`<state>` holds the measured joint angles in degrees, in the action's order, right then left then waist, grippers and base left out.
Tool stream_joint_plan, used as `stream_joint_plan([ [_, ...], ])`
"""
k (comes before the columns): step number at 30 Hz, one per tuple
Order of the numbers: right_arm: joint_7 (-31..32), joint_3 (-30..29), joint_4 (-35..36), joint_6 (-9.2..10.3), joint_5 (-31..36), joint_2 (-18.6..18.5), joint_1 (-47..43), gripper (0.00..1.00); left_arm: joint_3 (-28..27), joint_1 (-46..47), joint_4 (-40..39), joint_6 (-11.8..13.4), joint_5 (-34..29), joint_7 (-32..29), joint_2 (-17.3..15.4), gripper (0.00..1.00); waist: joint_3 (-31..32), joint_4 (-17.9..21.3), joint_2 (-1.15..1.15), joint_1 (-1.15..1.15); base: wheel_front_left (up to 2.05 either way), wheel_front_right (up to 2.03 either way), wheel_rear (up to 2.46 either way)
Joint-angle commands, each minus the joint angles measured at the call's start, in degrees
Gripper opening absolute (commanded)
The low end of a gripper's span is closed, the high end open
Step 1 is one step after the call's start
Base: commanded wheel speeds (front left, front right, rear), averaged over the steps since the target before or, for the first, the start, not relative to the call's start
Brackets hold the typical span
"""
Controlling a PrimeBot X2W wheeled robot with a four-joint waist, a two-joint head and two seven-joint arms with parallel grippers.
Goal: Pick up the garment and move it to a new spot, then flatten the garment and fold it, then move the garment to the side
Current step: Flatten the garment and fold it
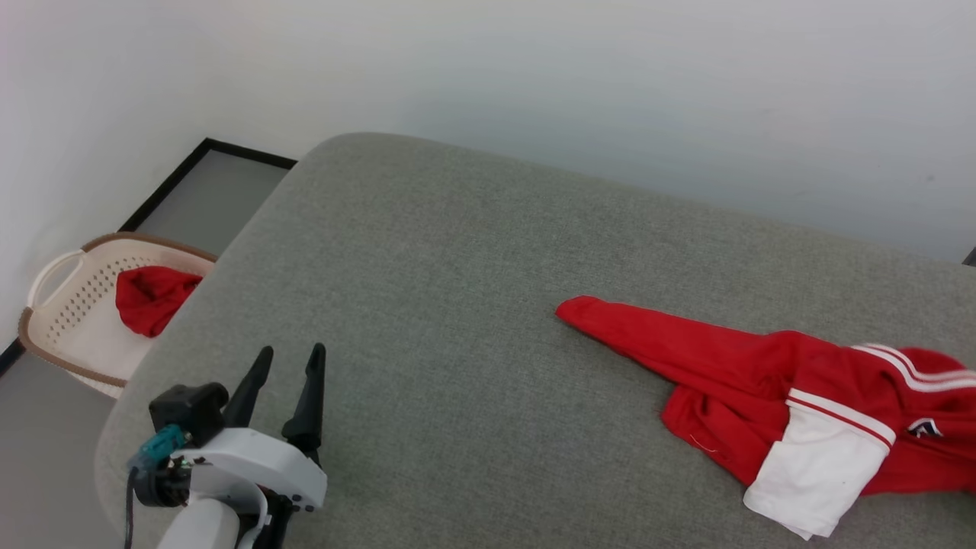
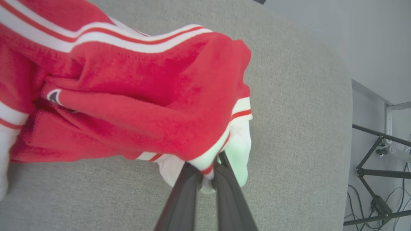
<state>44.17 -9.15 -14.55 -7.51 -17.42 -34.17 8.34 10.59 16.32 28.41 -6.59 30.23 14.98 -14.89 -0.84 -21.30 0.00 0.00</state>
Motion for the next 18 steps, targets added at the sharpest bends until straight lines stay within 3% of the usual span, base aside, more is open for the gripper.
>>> stream_joint_plan([
  [1,-0.8,-0.9,-1.0,0.04,0.4,0.6,-0.7,0.0,0.1,0.4,0.2,-0.4,-0.2,0.2,0.1,1.0,-0.2,-0.1,0.0,0.0,0.0,0.0,0.0],
  [9,-4.9,-3.0,-9.0,0.04,2.0,4.0,0.3,0.0,1.2,1.1,1.4,-0.6,-0.1,0.2,0.0,1.0,-0.3,-0.1,0.0,0.0,0.0,0.0,0.0],
  [10,-5.6,-2.8,-9.6,0.04,2.4,4.3,0.7,0.3,1.2,1.1,1.5,-0.5,-0.1,0.2,-0.2,1.0,-0.1,0.1,0.0,0.0,0.0,0.0,0.0],
  [11,-6.1,-2.5,-10.2,0.04,2.5,4.6,0.9,0.97,1.3,1.0,1.6,-0.5,0.0,0.2,-0.3,1.0,0.1,0.2,0.0,0.0,0.0,0.0,0.0],
  [18,-5.1,-0.1,-10.6,0.04,1.0,4.7,3.2,1.0,2.0,0.5,1.8,-0.6,0.1,-0.1,-1.2,1.0,1.8,2.1,0.0,0.0,0.0,0.0,0.0],
])
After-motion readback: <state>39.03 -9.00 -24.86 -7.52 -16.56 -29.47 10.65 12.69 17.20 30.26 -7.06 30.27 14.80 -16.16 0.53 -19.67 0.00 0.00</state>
